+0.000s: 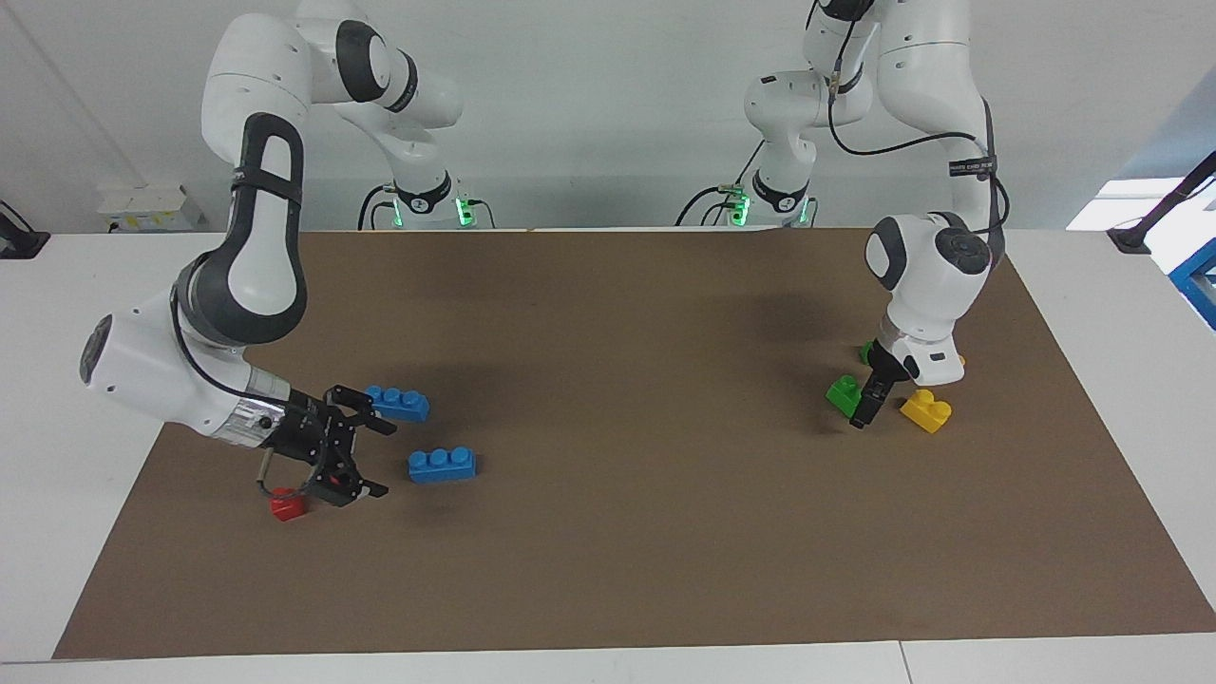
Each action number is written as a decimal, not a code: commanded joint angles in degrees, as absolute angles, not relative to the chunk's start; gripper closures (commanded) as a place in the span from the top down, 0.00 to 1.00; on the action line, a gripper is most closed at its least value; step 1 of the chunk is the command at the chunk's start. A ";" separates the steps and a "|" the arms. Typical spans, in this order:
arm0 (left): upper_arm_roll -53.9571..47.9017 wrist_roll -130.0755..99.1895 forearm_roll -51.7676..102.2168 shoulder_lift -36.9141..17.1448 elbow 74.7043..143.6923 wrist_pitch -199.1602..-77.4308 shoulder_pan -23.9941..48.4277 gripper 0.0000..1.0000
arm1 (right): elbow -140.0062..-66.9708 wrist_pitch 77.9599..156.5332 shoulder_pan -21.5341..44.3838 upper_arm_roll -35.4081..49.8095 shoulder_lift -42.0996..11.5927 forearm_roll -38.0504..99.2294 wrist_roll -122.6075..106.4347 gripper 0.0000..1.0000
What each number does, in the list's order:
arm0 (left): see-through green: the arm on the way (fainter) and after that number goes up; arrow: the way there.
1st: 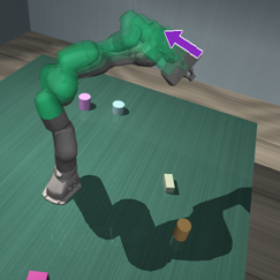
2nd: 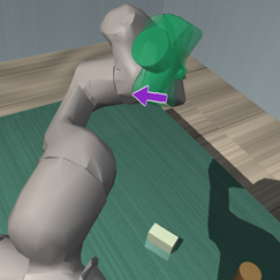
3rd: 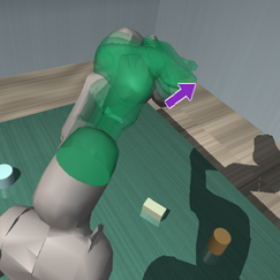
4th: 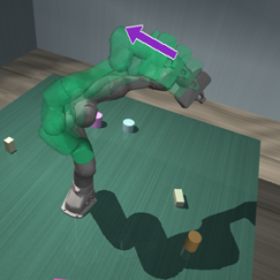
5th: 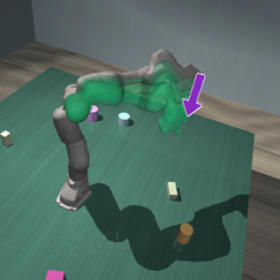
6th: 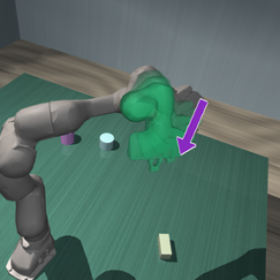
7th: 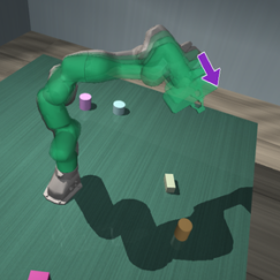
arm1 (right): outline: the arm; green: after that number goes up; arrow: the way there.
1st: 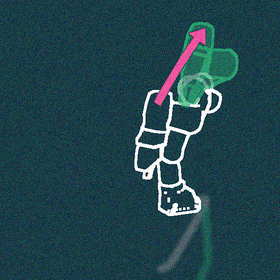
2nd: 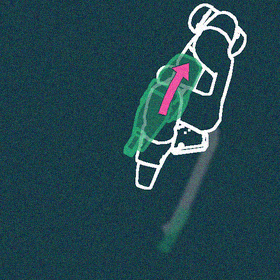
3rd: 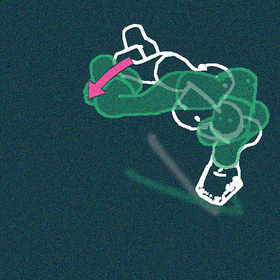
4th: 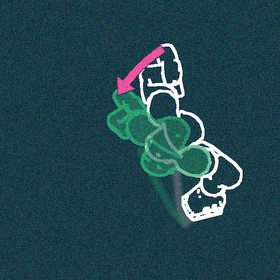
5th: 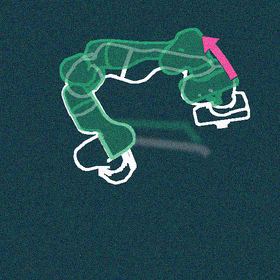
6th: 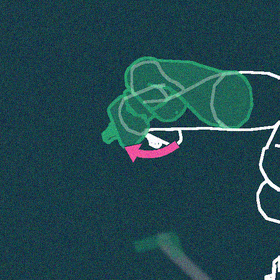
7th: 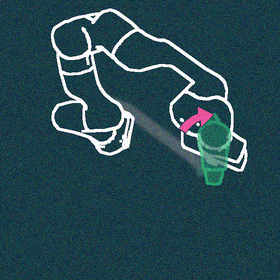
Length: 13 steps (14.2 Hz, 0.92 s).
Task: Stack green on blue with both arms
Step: 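Reach the left gripper to the green brick while the right gripper reaches the blue brick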
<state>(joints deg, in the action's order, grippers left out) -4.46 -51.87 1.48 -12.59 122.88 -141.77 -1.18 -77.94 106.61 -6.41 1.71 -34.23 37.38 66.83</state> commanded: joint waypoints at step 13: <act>-5.10 -49.22 2.54 -18.45 112.42 -127.71 -2.81 1.00 | -86.30 117.50 -5.89 2.11 -34.54 36.91 60.82 1.00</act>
